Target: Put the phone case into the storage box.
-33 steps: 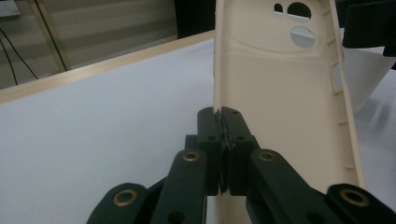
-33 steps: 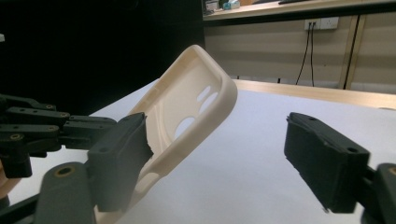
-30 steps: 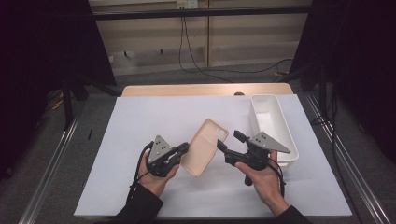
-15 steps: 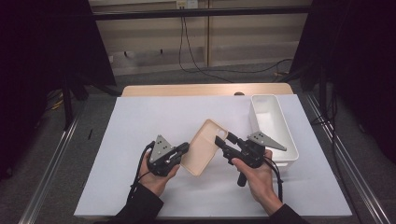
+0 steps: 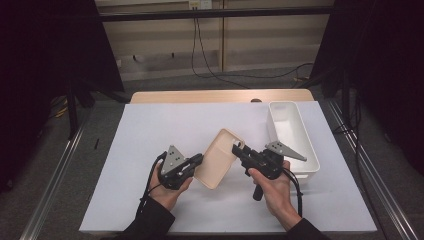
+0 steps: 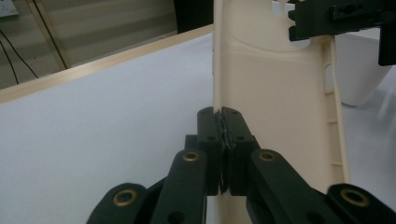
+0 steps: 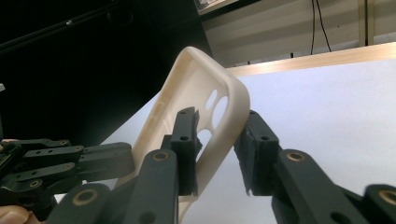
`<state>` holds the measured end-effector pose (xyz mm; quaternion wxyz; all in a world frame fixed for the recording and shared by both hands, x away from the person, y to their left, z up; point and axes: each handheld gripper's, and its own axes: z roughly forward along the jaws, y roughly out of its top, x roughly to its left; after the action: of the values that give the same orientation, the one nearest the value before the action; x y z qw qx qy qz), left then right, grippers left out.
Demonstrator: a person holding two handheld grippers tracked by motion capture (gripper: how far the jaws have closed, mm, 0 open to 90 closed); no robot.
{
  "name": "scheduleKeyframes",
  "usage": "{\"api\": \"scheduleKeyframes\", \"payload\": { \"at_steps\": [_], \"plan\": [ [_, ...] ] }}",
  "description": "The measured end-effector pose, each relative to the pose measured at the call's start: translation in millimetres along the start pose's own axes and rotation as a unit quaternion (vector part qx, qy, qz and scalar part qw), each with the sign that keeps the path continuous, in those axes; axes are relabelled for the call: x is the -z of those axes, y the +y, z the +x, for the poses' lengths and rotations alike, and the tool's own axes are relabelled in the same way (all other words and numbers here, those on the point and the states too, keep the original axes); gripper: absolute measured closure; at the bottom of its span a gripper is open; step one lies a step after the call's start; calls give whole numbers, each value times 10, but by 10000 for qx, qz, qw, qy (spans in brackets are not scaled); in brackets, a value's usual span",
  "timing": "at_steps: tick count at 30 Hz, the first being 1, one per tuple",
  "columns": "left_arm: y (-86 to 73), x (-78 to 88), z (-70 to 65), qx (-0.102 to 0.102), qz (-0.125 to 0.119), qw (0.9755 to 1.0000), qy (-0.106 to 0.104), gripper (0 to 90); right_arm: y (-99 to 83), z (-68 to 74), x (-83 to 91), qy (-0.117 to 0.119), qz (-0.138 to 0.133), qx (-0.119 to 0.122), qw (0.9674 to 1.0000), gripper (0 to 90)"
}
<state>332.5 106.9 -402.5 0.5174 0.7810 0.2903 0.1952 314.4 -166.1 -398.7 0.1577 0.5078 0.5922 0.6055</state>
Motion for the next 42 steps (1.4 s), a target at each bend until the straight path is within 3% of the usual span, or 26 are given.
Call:
{"api": "scheduleKeyframes", "payload": {
  "at_steps": [7, 19, 22, 26, 28, 34, 40, 42],
  "plan": [
    [-20, -27, -18, -20, 78, 9999, -73, 872, -2, -36, 0, 86, -66, -9, 9999, 789],
    [-53, -64, -7, 80, 136, 9997, -159, 867, 27, -36, 9, 315, -113, 67, 9994, 813],
    [-53, -69, 17, 184, 119, 9995, -234, 860, 45, -25, 12, 372, -164, 236, 9989, 815],
    [-61, -76, 38, 185, 117, 9994, -274, 855, 57, -15, 11, 405, -187, 334, 9984, 815],
    [-68, -79, 51, 288, 110, 9990, -327, 853, 58, -8, 11, 450, -207, 347, 9982, 815],
    [-75, -57, 65, 322, 79, 9989, -344, 848, 62, 18, 12, 525, -248, 546, 9968, 815],
    [-86, -51, 79, 401, 33, 9985, -360, 774, 72, 4, 7, 578, -235, 564, 9965, 816],
    [-88, -40, 87, 449, -55, 9982, -400, 712, 71, 7, 4, 587, -226, 615, 9961, 815]
  ]
}}
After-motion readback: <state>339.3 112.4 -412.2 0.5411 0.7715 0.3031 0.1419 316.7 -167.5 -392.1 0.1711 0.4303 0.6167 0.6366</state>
